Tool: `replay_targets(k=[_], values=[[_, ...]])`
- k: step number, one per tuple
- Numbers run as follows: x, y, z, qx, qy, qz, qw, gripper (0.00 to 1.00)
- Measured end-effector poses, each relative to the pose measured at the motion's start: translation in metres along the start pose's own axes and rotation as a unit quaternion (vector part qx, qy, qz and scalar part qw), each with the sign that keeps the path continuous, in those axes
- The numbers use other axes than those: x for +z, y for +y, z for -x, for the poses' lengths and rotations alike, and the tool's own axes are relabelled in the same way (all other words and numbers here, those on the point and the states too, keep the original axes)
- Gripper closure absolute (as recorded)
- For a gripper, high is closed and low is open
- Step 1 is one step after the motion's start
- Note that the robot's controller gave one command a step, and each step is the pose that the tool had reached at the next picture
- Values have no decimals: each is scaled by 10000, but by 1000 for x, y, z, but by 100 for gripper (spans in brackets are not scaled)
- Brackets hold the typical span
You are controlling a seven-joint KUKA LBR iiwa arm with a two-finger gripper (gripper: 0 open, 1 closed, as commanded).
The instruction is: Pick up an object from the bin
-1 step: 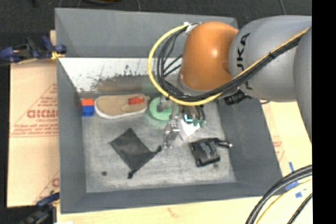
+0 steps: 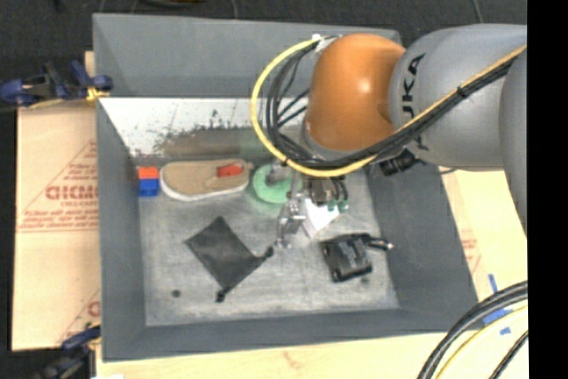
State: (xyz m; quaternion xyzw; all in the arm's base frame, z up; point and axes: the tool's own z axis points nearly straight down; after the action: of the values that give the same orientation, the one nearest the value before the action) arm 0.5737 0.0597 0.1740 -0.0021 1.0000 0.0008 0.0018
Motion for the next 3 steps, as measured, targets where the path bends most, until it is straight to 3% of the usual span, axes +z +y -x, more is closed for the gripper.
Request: replay_targets(k=[1, 2, 3], values=[[75, 60, -21, -210, -20, -2, 9998, 0], [84, 74, -20, -191, 18, -3, 9998, 0], [73, 88, -6, 66, -4, 3, 10000, 0]])
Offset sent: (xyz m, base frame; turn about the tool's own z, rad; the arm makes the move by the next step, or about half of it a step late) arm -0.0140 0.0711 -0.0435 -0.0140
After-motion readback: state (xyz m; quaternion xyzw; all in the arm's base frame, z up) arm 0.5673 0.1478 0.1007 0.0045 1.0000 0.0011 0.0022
